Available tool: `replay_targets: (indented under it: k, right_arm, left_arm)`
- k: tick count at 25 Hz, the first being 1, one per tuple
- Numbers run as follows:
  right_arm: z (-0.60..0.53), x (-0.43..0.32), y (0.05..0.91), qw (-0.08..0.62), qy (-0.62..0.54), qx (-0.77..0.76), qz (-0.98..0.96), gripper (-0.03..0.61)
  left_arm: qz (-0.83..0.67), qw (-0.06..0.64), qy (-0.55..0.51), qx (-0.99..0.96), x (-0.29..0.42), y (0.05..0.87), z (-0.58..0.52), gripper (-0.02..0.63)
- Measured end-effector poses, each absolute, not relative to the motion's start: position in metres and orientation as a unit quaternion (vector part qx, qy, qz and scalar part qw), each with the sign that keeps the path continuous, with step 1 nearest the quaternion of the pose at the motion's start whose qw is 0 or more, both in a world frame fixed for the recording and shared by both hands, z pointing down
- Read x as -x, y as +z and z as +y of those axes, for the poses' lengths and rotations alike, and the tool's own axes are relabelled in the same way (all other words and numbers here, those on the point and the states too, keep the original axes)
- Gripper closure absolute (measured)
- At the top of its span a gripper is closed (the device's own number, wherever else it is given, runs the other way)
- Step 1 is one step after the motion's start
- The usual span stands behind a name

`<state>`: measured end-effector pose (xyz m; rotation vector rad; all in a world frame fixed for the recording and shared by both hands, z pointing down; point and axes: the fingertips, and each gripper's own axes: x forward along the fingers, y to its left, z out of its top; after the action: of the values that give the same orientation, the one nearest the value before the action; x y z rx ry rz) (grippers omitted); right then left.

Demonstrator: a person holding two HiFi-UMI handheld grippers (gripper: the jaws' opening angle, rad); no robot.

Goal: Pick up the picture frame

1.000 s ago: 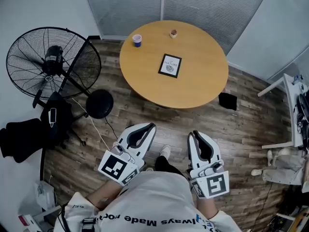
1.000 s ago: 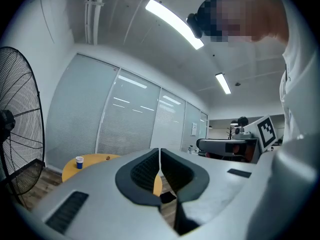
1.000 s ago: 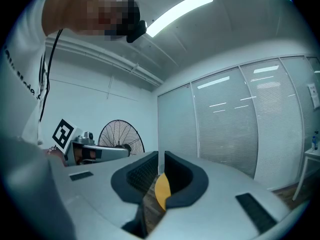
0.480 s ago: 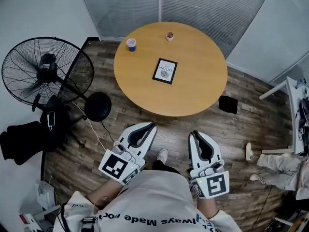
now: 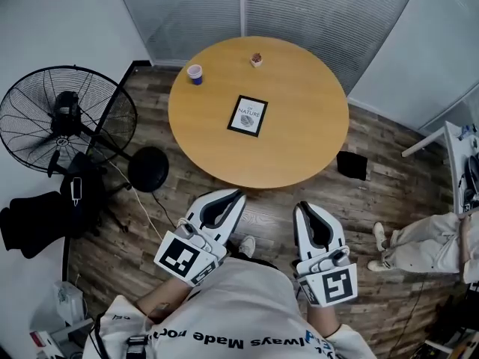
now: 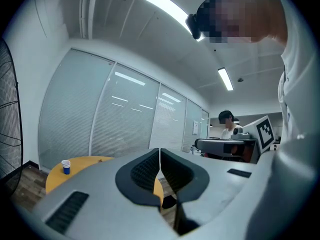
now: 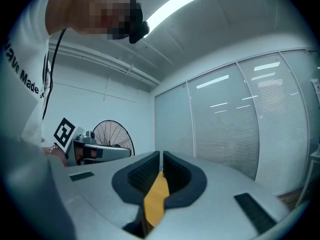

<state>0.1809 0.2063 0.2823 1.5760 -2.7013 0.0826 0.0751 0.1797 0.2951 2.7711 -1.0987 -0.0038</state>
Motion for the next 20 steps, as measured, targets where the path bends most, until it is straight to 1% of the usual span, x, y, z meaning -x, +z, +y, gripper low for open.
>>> replay_targets:
  k: [9, 20]
  right_arm:
    - [0.182, -0.19, 0.287, 0.009, 0.029, -0.5, -0.866, 0.532]
    - [0.116, -0.178, 0.288, 0.021, 0.02, -0.499, -0.866, 0.532]
  left_arm:
    - [-0.37, 0.079, -0.006, -0.926, -0.086, 0.297, 0.152, 0.583]
    - [-0.365, 0.078, -0.011, -0.928, -0.08, 0.302, 0.085, 0.583]
